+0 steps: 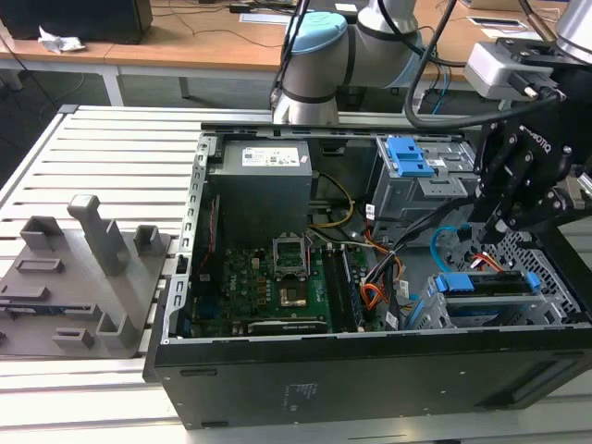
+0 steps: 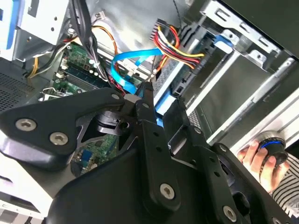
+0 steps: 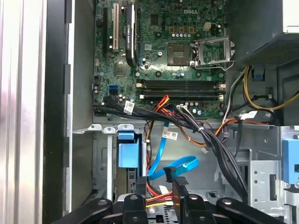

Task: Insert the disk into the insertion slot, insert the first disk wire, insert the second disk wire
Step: 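Insert the second disk wire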

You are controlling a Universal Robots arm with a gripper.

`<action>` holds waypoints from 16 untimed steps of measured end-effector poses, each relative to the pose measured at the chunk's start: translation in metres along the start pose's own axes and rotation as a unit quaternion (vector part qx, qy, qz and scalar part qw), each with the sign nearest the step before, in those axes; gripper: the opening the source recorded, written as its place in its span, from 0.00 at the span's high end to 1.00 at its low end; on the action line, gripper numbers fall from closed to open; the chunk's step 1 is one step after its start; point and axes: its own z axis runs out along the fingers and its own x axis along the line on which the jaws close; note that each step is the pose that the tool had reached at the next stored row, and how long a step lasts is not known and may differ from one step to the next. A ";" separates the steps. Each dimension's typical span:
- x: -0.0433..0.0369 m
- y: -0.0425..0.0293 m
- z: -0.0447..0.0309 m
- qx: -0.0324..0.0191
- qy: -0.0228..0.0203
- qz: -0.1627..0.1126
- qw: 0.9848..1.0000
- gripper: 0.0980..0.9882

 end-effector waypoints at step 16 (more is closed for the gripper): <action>-0.0082 0.0122 0.0180 0.001 0.008 -0.083 0.996 0.70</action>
